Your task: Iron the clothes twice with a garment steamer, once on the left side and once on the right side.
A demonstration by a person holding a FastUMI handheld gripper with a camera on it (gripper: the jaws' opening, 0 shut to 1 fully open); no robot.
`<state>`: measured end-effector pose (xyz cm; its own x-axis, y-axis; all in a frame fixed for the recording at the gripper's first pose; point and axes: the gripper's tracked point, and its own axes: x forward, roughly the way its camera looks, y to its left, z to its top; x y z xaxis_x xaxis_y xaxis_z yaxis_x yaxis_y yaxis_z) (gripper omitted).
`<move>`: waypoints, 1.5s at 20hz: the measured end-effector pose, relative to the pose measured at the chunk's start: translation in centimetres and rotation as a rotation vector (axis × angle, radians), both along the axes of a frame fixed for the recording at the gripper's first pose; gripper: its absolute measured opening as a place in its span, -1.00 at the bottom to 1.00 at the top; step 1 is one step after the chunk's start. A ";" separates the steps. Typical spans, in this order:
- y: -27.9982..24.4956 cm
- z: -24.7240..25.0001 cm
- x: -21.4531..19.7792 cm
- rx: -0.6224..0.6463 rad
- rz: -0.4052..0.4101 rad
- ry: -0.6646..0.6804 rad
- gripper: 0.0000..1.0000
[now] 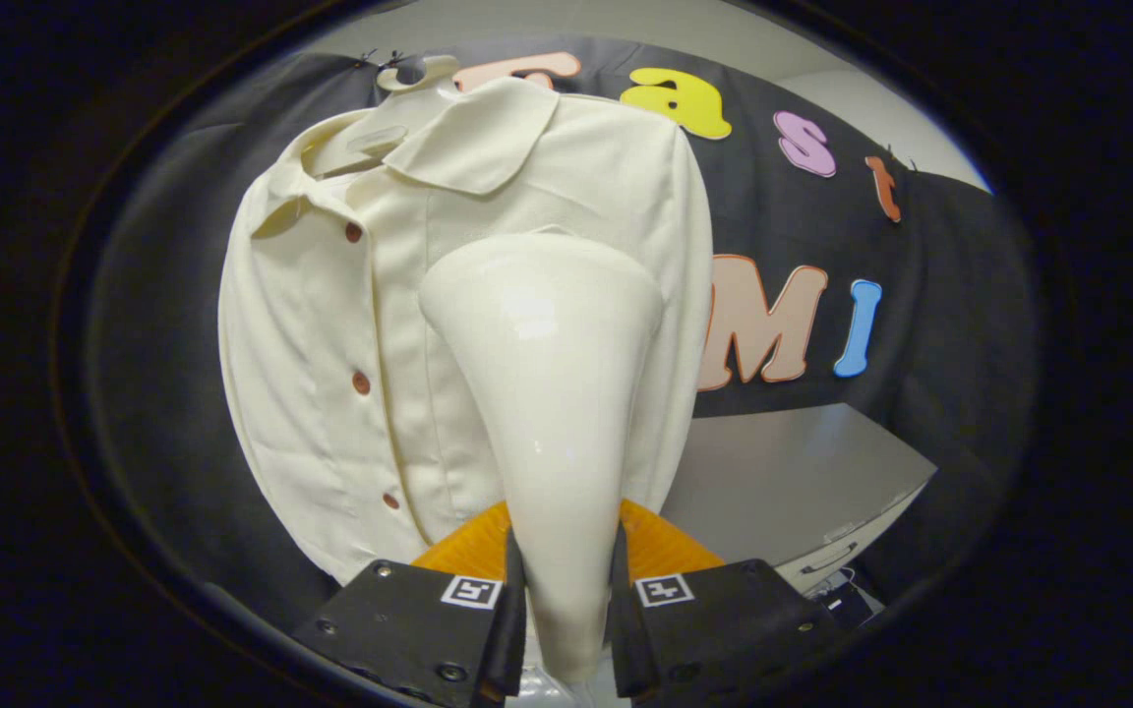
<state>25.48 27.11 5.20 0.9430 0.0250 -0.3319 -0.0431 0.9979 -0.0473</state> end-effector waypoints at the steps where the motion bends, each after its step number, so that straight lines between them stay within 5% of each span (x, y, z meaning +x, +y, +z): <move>1: -0.2 -0.5 -0.1 -0.002 0.000 0.010 -0.29; 16: -0.6 -7.6 -0.7 -0.018 -0.001 0.122 -0.29; 30: -0.4 -19.3 -2.4 -0.010 -0.016 0.334 -0.28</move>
<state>23.10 26.75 -14.06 0.7826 0.0061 -0.6225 -0.0421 0.9982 -0.0431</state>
